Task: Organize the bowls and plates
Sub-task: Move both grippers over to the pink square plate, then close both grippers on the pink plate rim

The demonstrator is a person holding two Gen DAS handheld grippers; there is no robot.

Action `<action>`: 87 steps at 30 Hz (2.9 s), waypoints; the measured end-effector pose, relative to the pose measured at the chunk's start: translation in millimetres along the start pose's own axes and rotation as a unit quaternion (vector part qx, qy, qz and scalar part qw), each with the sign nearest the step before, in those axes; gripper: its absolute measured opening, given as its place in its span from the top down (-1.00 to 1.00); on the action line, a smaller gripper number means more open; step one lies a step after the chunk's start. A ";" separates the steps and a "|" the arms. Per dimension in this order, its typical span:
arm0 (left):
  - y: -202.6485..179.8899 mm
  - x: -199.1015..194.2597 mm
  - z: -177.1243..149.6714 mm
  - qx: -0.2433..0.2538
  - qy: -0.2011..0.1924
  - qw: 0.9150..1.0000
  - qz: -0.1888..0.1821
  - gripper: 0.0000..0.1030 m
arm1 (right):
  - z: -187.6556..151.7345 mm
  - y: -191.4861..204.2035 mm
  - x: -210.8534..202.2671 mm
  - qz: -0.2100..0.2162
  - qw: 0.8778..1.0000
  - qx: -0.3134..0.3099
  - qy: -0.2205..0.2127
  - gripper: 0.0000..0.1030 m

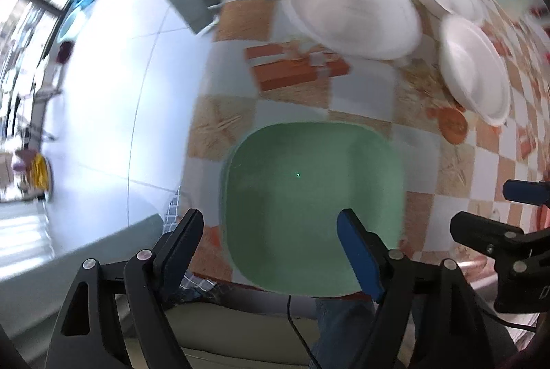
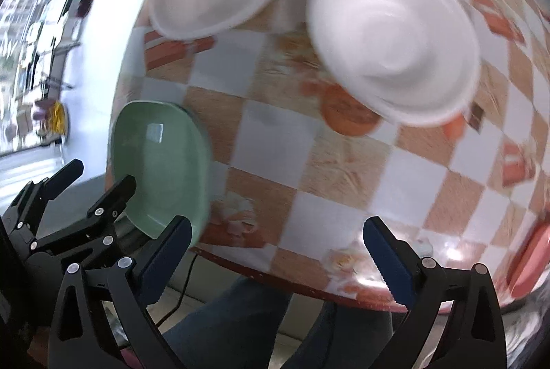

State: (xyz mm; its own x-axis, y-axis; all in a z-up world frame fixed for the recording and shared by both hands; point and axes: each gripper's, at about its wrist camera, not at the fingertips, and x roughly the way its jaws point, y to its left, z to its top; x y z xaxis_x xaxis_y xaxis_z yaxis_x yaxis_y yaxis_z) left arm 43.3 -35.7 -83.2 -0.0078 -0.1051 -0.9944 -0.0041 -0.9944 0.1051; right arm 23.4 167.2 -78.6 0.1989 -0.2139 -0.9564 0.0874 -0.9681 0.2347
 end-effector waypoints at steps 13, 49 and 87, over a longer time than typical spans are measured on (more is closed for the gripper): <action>-132.2 -18.4 13.5 0.183 -0.019 0.983 0.008 -0.61 | -26.5 -125.4 -15.2 0.022 0.985 0.165 -0.055 -0.95; -476.4 -34.2 -28.3 0.303 0.026 0.952 -0.034 -0.61 | -201.9 -458.0 -38.4 -0.039 0.947 0.309 -0.078 -0.95; -537.1 23.3 -23.4 0.295 0.027 0.953 -0.068 0.12 | -144.1 -414.6 19.9 -0.040 0.981 0.187 -0.044 0.31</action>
State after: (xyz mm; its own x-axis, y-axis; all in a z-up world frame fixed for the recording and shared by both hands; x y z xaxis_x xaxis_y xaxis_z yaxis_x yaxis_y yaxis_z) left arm 68.8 495.9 -163.1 0.0844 0.0082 -0.9964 -0.5633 -0.8244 -0.0545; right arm 131.7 583.1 -169.9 0.1195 -0.1294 -0.9844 -0.2677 -0.9589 0.0936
